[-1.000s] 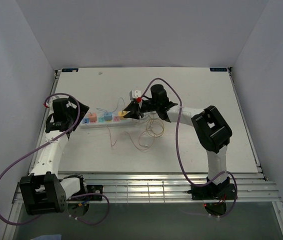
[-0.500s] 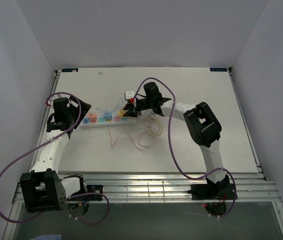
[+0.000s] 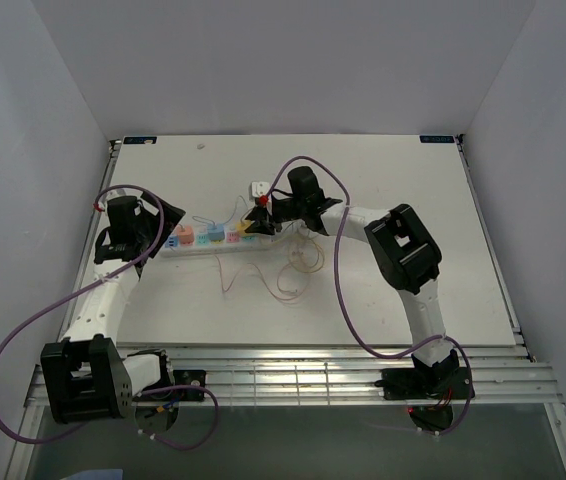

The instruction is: Insert the plug

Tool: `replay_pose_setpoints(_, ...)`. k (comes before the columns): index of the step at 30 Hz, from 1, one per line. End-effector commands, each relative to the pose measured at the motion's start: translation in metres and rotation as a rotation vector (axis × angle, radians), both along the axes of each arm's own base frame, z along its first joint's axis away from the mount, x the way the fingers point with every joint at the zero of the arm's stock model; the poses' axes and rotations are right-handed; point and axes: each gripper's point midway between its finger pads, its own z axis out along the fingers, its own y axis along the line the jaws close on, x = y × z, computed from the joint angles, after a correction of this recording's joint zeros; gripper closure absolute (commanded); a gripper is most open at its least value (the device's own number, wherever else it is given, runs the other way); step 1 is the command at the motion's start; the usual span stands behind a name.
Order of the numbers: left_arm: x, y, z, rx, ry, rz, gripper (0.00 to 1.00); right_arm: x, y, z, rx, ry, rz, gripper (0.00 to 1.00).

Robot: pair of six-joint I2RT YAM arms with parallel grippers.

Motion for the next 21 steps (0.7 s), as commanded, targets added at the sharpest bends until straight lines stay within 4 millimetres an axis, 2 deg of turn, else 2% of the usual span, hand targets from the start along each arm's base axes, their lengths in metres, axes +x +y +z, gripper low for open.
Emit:
replay_pose_setpoints(1,0.002,-0.001,0.005,0.003,-0.025,-0.018,0.02,0.006,0.006,0.009,0.04,-0.024,0.0,0.92)
replay_pose_setpoints(9,0.001,-0.001,0.007,0.004,-0.029,-0.022,0.02,0.005,-0.01,-0.007,0.032,0.07,-0.03,0.92)
replay_pose_setpoints(13,0.002,-0.002,0.009,0.006,-0.034,-0.028,0.02,0.009,-0.014,-0.008,0.009,0.049,-0.056,0.92)
replay_pose_setpoints(16,0.002,-0.003,0.01,0.004,-0.039,-0.032,0.02,0.012,-0.019,-0.016,-0.042,0.097,-0.106,0.92)
replay_pose_setpoints(20,0.003,-0.004,0.014,0.006,-0.054,-0.043,0.02,0.005,-0.027,-0.031,-0.093,0.214,-0.167,0.92)
replay_pose_setpoints(21,0.003,-0.004,0.014,0.004,-0.054,-0.042,0.02,0.005,-0.029,-0.029,-0.097,0.218,-0.179,0.92)
